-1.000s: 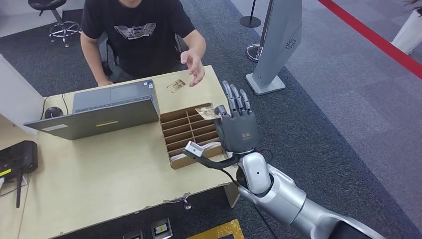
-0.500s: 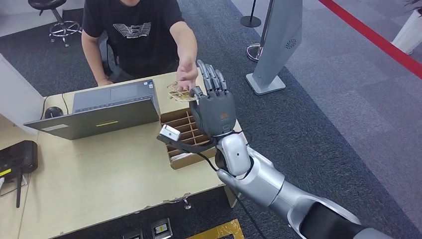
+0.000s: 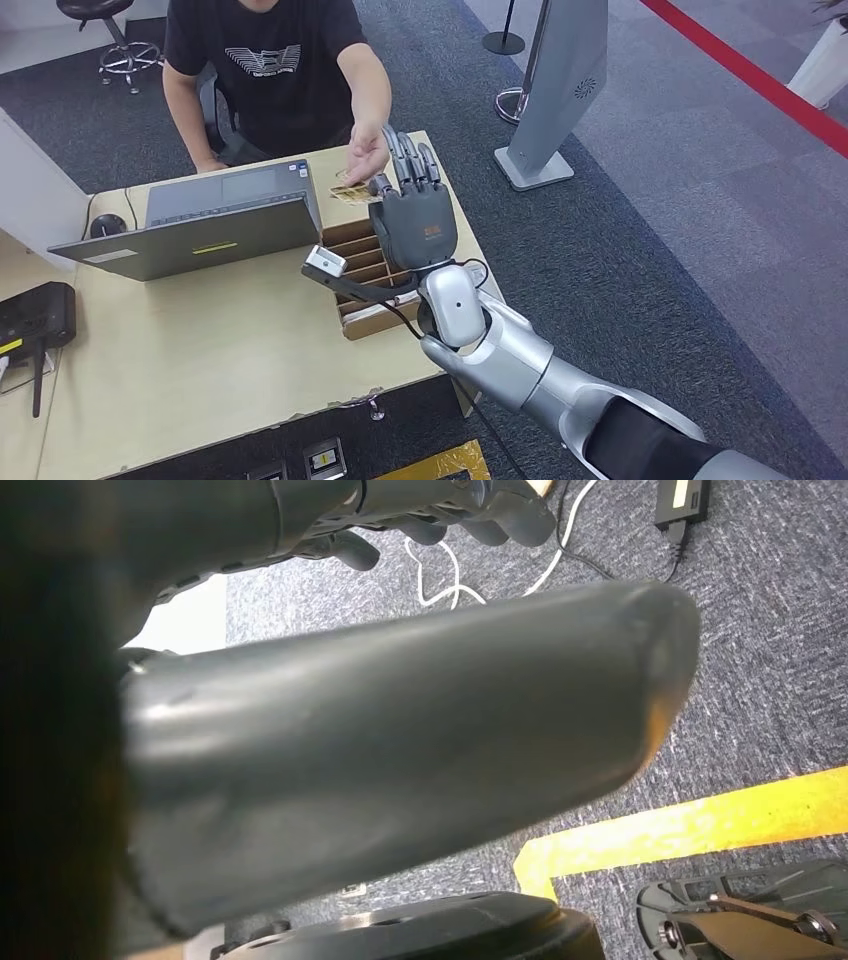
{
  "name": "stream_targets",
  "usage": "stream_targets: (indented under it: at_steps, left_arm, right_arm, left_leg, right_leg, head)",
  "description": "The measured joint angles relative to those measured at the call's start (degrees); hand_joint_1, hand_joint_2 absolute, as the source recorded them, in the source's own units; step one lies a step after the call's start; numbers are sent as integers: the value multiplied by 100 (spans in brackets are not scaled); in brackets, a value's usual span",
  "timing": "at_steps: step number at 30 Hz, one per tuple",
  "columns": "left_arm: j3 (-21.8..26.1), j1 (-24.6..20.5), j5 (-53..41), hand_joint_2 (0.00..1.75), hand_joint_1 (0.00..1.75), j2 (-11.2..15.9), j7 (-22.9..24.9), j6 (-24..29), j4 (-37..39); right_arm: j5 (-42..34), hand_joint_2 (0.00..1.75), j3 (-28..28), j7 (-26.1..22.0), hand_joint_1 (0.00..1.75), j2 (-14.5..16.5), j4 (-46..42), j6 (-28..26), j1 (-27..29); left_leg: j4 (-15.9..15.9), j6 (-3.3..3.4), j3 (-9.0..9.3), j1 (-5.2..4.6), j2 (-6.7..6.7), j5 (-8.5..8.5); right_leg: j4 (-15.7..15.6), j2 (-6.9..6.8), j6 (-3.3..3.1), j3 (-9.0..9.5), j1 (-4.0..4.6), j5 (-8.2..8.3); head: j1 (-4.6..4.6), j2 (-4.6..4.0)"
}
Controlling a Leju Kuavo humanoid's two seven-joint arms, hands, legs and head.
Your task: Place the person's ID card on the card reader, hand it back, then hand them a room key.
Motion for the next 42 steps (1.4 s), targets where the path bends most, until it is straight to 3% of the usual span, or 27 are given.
stream_targets:
  at_steps: [2, 6, 20, 32, 42]
  left_arm:
    - [-1, -5, 0, 0, 0, 1, 9, -10, 0]
    - [-1, -8, 1, 0, 0, 2, 14, -37, 0]
    - [-23, -13, -42, 0, 0, 3, 38, -93, 0]
    - [-100, 15, -3, 0, 0, 11, 98, -57, 0]
    - [-140, 129, 258, 0, 0, 26, 58, 59, 0]
  right_arm:
    - [11, 175, 4, 7, 175, 0, 28, 5, 1]
    - [20, 175, 19, 13, 0, 1, 81, 9, 3]
    - [321, 175, 62, 156, 0, -4, 53, 250, 159]
    - [278, 175, -303, 564, 0, -135, -567, -211, 731]
    - [-553, 175, -1643, -507, 0, -154, -1413, -205, 1622]
  left_leg:
    - [0, 0, 0, 0, 0, 0]
    - [0, 0, 0, 0, 0, 0]
    - [0, 0, 2, 0, 2, 0]
    - [1, 0, 3, 0, 2, -1]
    - [1, 1, 4, 0, 3, -1]
  right_leg:
    - [0, 0, 0, 0, 0, 0]
    - [0, 0, 0, -1, 0, 0]
    - [-1, 2, 0, -2, 0, 0]
    - [-2, 2, 0, -3, -1, 0]
    - [-5, 1, 0, -3, -1, 0]
  head:
    - [0, 0]
    - [-1, 0]
    - [0, 0]
    - [0, 0]
    - [0, 0]
